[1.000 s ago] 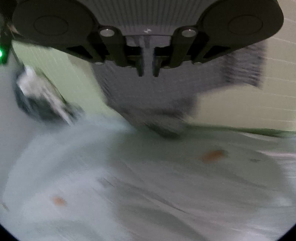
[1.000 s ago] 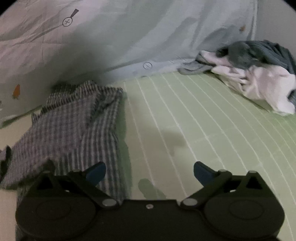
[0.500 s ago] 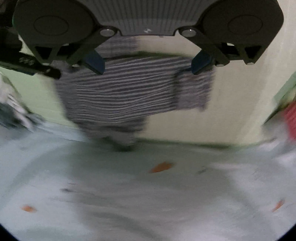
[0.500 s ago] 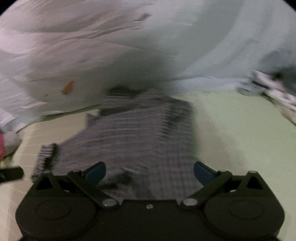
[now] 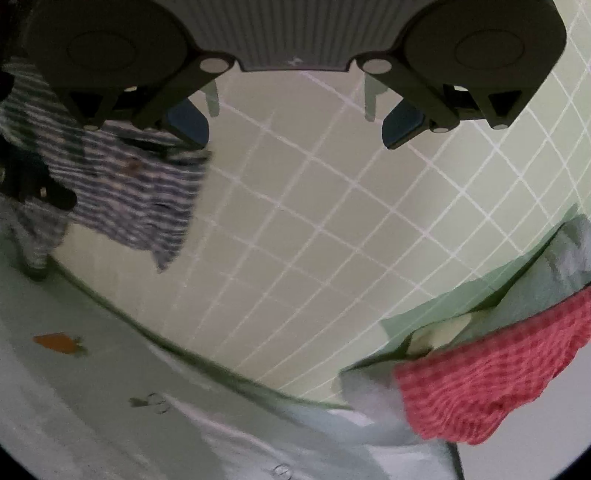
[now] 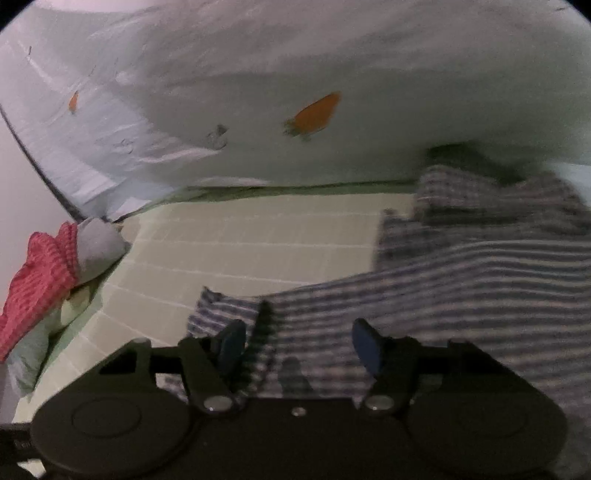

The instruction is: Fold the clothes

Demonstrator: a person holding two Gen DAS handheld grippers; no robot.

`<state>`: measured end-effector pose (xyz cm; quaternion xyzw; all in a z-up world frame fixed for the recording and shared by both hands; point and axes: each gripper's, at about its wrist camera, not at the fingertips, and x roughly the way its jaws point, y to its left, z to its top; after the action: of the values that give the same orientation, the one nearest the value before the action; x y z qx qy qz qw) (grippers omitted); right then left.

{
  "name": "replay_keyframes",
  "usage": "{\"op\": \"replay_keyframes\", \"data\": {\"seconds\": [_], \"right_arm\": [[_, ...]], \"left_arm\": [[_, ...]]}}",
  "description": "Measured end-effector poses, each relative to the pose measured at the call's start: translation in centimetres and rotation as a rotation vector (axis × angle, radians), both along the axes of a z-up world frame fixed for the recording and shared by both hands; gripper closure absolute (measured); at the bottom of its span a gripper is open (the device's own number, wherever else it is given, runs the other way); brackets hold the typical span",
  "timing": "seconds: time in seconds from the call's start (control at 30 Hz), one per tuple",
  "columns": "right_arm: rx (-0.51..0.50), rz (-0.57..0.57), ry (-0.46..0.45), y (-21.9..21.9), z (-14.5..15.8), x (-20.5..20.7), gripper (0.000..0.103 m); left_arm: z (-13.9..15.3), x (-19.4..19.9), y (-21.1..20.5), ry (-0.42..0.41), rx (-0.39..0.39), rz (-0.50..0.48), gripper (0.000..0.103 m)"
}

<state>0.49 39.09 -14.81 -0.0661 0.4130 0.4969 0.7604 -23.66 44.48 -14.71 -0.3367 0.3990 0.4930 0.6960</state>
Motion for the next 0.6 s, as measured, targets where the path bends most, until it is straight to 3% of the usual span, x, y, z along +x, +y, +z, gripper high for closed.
{"op": "replay_keyframes", "data": {"seconds": [0.13, 0.2, 0.3, 0.33, 0.37, 0.5, 0.6], "right_arm": [[0.014, 0.058, 0.064, 2.0, -1.4, -0.3, 0.038], [0.016, 0.095, 0.064, 2.8, -1.6, -0.8, 0.043], [0.007, 0.114, 0.103, 3.3, -2.2, -1.2, 0.069], [0.002, 0.101, 0.127, 3.3, -2.3, -1.1, 0.092], [-0.003, 0.088, 0.149, 3.2, -2.4, -1.0, 0.102], [0.059, 0.040, 0.136, -0.7, 0.0, -0.9, 0.102], [0.112, -0.024, 0.100, -5.6, 2.7, -1.2, 0.102]], "left_arm": [[-1.0, -0.5, 0.8, -0.002, -0.040, 0.021, 0.004], [-1.2, -0.7, 1.0, -0.011, -0.049, 0.023, 0.004], [-0.7, -0.8, 0.7, -0.048, -0.032, 0.007, 0.004], [-0.1, -0.9, 0.4, -0.086, -0.025, 0.000, 0.004], [0.4, -1.0, 0.1, -0.125, -0.021, -0.008, 0.004], [3.8, -1.1, -2.4, -0.230, 0.057, -0.093, 0.004], [6.4, -0.9, -5.3, -0.223, 0.163, -0.170, 0.004]]}}
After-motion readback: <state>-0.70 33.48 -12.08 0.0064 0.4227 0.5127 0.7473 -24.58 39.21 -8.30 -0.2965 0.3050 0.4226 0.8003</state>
